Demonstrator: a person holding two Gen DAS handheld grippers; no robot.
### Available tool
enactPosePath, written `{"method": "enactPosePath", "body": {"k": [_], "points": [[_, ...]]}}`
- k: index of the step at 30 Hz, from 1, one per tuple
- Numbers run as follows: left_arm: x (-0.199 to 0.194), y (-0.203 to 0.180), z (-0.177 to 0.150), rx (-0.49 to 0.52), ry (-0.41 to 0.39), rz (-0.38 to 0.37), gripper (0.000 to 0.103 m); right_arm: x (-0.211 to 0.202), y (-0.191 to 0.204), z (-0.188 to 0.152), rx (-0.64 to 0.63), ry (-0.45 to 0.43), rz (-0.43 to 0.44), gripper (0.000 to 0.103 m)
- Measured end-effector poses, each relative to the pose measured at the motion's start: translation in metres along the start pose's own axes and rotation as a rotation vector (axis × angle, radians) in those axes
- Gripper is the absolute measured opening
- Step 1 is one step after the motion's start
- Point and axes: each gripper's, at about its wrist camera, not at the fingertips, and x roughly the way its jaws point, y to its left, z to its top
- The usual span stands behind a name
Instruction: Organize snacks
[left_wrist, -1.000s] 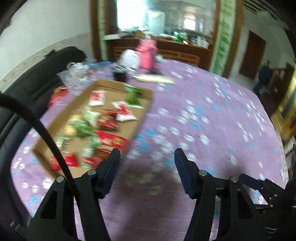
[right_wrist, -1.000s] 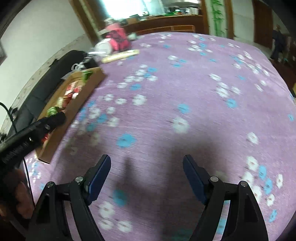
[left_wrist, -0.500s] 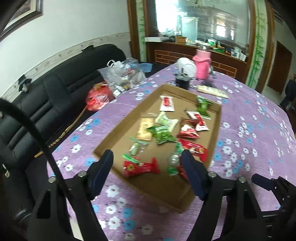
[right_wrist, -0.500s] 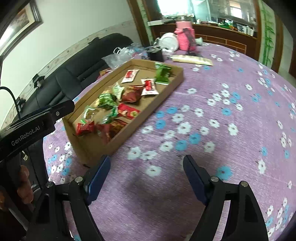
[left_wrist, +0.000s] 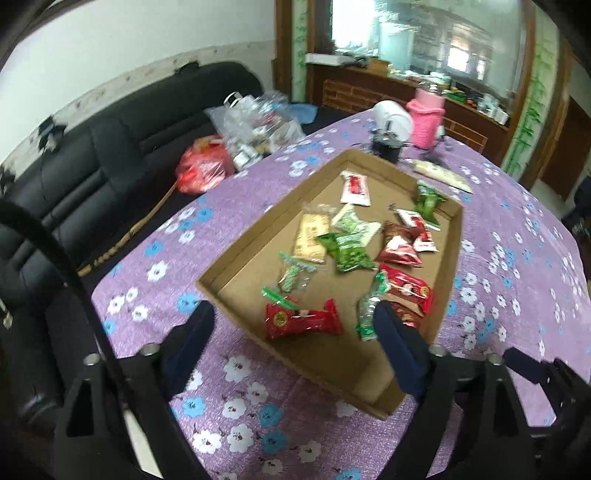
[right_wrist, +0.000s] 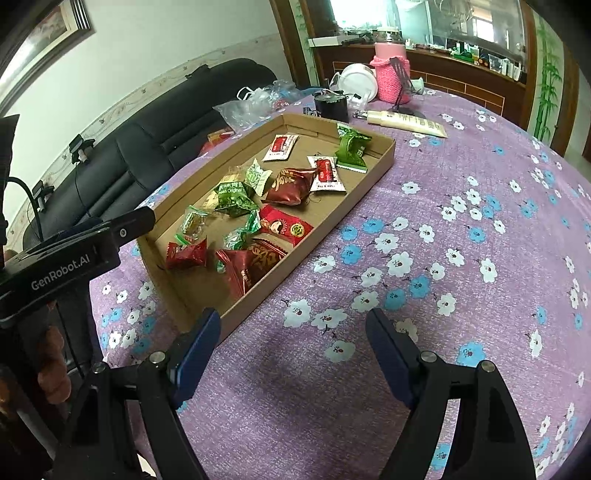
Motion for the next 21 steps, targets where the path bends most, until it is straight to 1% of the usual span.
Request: {"method": "enactPosePath", "body": {"k": [4,7,12,21], "points": [[-0.0032,0.0054,0.0018,-0.025,-0.033,-0.004,0.093,0.0005,-0.0006,0.0006,0.0,0.002,-0.003,0.08],[-0.0016,0.0076,0.0042,-0.025,-0.02,-0.029,0.093,0.0005,-0.0015,0.0005,0.001,0.003,-0.004,0.08],[-0.0004,0.0077,0.0059,-0.011,-0.019,-0.024,0.093,0.0005,-0.0017,0.0002,0.0,0.004,-0.002,0.08],[-0.0002,0.0068,0.0056,0.008,-0.012,-0.043,0.093,0.0018,-0.0003,-0.0017,-0.001,0.014,-0.001,0.08]]}}
